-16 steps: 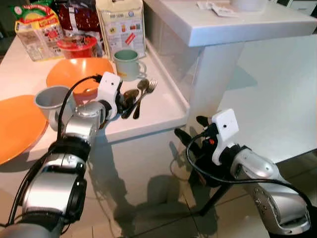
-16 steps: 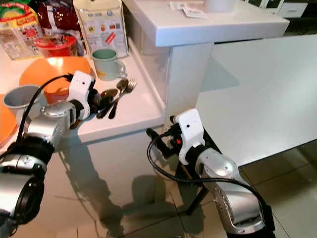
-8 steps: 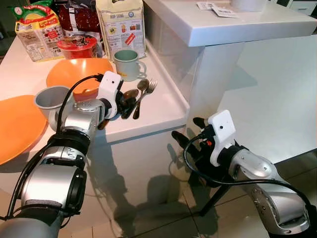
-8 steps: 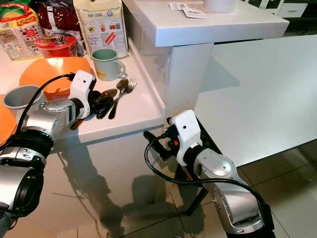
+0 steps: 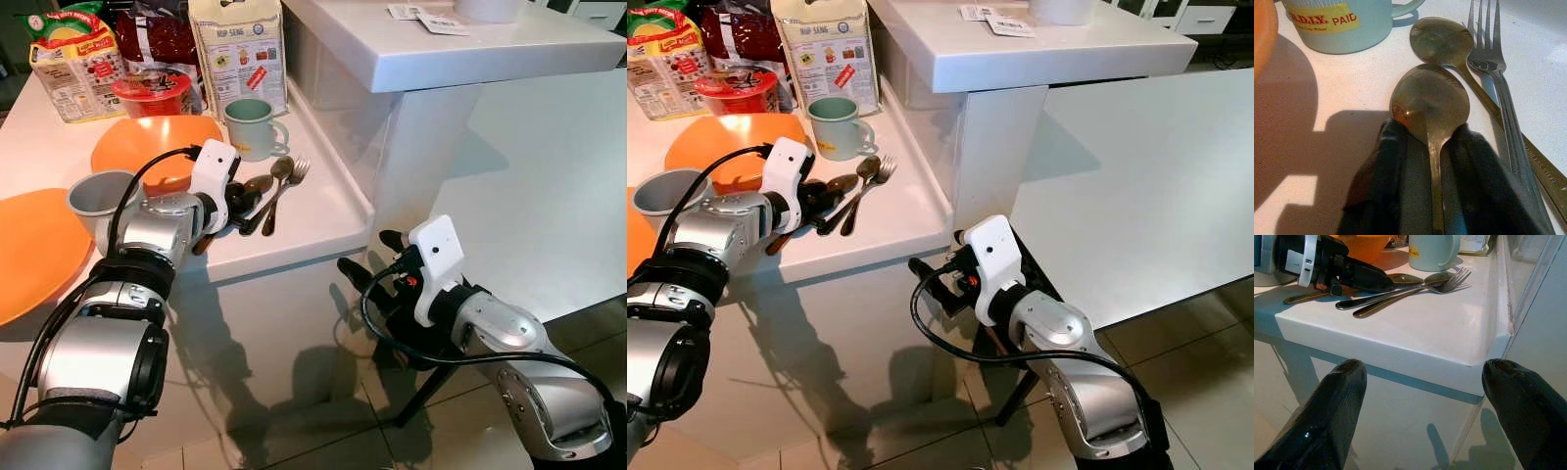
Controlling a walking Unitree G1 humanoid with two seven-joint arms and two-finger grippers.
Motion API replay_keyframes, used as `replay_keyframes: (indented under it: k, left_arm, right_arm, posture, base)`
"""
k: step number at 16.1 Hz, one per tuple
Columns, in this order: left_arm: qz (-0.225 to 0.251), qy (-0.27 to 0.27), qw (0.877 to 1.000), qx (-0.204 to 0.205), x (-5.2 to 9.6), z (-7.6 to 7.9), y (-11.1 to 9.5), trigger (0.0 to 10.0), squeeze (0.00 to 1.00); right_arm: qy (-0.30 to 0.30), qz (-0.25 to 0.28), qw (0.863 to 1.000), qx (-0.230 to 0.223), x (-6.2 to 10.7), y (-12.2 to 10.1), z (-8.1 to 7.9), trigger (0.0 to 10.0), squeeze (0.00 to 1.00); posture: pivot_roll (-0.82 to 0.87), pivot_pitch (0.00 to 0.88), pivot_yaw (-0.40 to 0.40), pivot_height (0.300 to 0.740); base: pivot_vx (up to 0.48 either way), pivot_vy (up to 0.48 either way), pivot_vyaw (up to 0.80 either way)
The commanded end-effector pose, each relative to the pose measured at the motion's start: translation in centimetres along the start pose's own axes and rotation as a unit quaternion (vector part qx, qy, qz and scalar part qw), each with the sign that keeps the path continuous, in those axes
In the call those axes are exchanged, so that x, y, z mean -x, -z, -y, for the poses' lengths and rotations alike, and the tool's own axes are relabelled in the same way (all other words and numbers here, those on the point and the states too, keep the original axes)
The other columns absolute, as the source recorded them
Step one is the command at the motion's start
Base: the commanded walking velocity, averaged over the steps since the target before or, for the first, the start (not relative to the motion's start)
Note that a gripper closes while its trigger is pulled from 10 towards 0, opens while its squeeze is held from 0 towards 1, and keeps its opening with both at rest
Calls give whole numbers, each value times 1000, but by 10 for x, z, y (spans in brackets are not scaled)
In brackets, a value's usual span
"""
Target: Setting the table
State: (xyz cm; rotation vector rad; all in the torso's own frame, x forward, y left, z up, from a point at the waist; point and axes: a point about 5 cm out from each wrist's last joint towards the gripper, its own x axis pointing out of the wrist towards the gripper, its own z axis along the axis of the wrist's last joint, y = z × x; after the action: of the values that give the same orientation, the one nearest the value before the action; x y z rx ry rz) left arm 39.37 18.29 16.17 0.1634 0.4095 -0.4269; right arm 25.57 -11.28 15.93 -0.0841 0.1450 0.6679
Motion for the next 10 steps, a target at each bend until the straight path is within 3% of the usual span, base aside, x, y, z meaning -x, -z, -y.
replay_keyframes:
  k: [1,5,10]
  left_arm:
    - [-60,6,998,3,-2,3,24,0,0]
    - [-55,-4,998,-13,-2,2,22,0,0]
    - [-19,-5,1000,4,0,0,9,0,0]
  right_arm:
    - [-4,2,1000,9,1,-4,-1,10000,0]
    - [-6,1,1000,9,0,-4,-1,10000,0]
    - [-2,9,1000,9,-3,-7,0,10000,0]
  posture:
    - [-67,0,-23,740]
    - [-67,0,-23,740]
    - [-67,0,-17,740]
  base:
    - [0,0,0]
    - [0,0,0]
    - [0,0,0]
